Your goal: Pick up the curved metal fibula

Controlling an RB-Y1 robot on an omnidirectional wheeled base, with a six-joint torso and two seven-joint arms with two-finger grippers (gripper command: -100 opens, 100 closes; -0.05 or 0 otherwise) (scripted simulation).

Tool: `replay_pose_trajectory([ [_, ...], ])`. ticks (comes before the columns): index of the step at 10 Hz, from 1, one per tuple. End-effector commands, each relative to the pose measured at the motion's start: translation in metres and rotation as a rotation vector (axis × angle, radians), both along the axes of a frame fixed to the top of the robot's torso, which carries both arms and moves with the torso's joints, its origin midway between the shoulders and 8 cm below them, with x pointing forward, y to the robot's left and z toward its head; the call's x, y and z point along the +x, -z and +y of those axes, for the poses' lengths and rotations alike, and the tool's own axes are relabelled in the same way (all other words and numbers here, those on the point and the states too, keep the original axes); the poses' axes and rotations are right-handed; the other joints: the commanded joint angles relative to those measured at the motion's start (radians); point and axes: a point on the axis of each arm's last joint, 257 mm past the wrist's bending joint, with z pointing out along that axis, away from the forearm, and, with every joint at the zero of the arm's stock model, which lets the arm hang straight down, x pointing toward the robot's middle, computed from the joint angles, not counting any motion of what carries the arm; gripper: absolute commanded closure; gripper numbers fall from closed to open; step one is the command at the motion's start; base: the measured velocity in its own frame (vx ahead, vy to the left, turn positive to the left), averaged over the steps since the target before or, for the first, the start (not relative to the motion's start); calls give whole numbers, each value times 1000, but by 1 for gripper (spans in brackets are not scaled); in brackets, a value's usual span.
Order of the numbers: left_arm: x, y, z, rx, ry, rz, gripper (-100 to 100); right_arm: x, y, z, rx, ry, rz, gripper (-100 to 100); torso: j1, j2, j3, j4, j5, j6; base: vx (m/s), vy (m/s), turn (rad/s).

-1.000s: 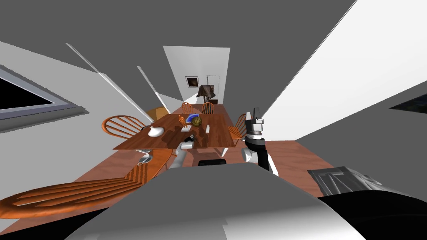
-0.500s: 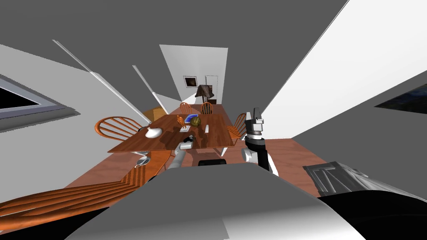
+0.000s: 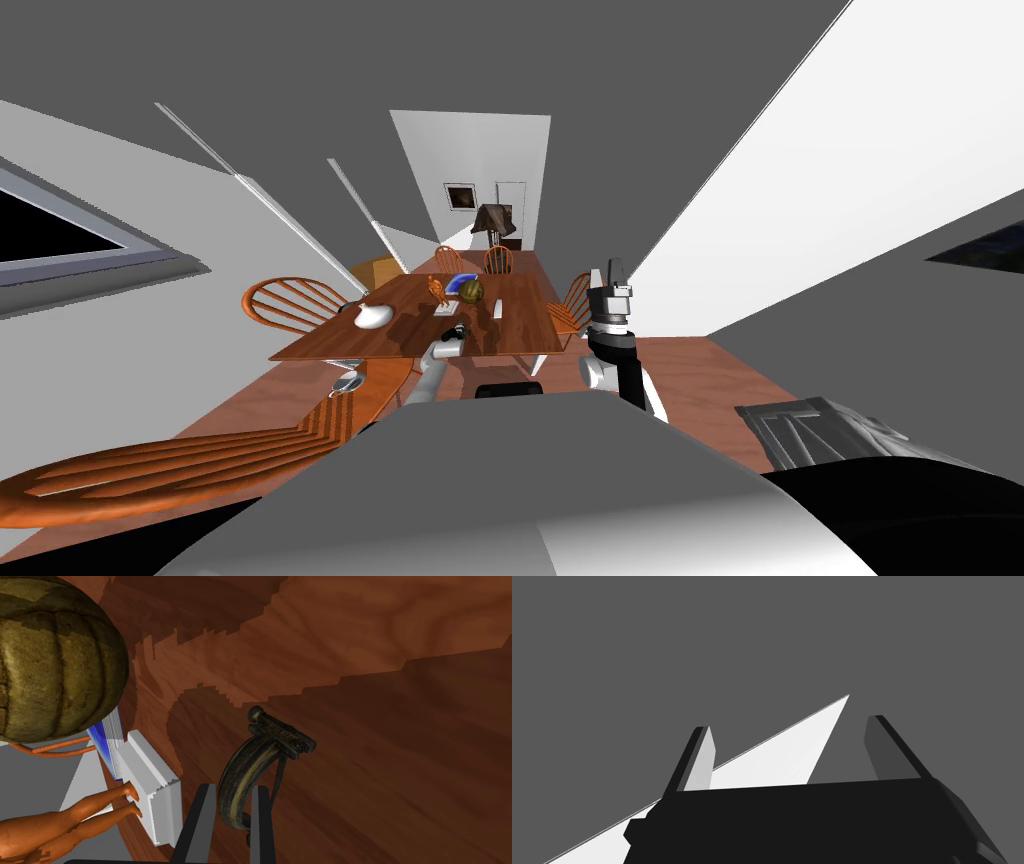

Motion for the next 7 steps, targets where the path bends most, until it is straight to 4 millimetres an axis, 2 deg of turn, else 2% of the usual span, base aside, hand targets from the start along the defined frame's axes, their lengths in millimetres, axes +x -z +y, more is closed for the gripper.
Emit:
replay_pose_trajectory([
  [1,-1,-2,-10,3,21,4,100,0,0,0,0,0,0,0,0,0,0,0,0,0,13,-9,188],
  [5,-3,-10,-33,2,65,4,100,0,0,0,0,0,0,0,-1,0,0,0,0,2,6,-4,98],
  [6,-3,-10,-28,1,55,1,100,0,0,0,0,0,0,0,-1,0,0,0,0,1,3,-5,39],
  [7,-4,-10,-29,1,57,3,0,0,0,0,0,0,0,0,-1,0,0,0,0,2,0,0,0],
])
